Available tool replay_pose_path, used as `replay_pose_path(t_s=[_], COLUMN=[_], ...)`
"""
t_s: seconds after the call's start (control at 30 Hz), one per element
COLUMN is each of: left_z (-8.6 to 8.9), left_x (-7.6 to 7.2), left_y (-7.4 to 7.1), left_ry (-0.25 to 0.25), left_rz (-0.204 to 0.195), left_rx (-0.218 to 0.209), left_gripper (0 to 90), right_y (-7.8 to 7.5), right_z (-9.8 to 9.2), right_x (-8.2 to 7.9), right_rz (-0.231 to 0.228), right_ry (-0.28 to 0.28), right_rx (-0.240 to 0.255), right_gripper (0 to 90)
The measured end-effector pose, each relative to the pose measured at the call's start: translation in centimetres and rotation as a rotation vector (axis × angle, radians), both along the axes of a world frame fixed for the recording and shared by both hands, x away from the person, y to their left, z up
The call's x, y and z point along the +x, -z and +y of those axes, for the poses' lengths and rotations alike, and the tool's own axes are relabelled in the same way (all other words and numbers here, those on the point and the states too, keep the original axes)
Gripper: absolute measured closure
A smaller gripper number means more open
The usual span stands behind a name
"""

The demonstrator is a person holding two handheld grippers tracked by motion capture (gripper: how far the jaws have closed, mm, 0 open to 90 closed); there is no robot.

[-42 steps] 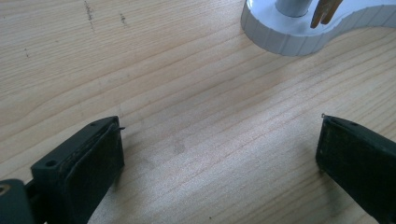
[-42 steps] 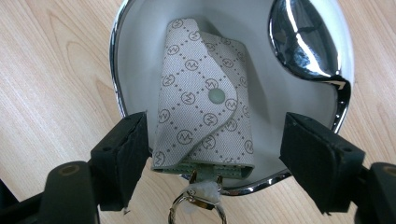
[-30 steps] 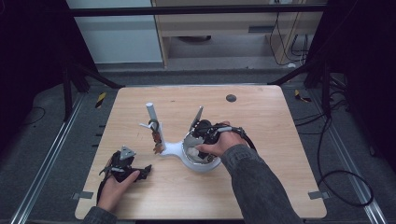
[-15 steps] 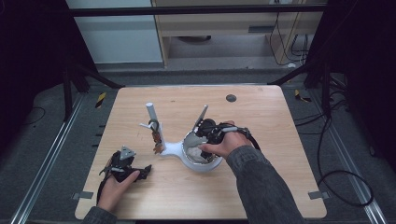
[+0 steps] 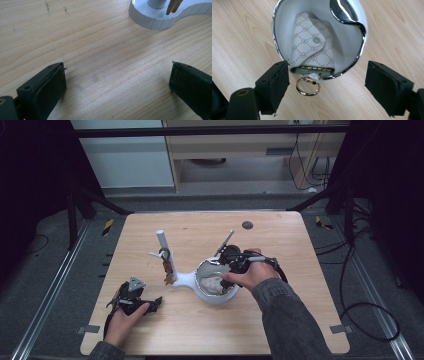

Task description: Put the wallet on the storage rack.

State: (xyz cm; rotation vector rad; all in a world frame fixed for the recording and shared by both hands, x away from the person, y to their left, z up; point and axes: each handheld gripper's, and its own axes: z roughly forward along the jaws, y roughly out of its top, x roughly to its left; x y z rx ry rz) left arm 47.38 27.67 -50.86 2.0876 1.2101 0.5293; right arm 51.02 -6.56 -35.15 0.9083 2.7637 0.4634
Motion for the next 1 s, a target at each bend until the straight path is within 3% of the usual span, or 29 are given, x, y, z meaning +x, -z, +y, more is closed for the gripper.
replay_pose_path(t_s=[0.3, 0.63, 1.0], left_z=[0.0, -0.1, 0.0], left_x=[0.0, 0.0, 0.1], left_y=[0.0, 0.0, 0.0], left_ry=[-0.001, 0.001, 0.010], left_rz=[-0.002, -0.001, 0.000], left_rx=[-0.002, -0.001, 0.003], left_gripper=[0.1, 0.0, 0.0], right_y=[-0.7, -0.9, 1.2], right_z=[-2.6, -5.4, -8.5], right_x=[-0.6, -0.8, 0.5], right_rz=[-0.056, -0.107, -0.128], right_ry=[0.054, 0.117, 0.191], right_rx=[0.063, 0.122, 0.195], right_gripper=[10.9, 7.6, 6.8])
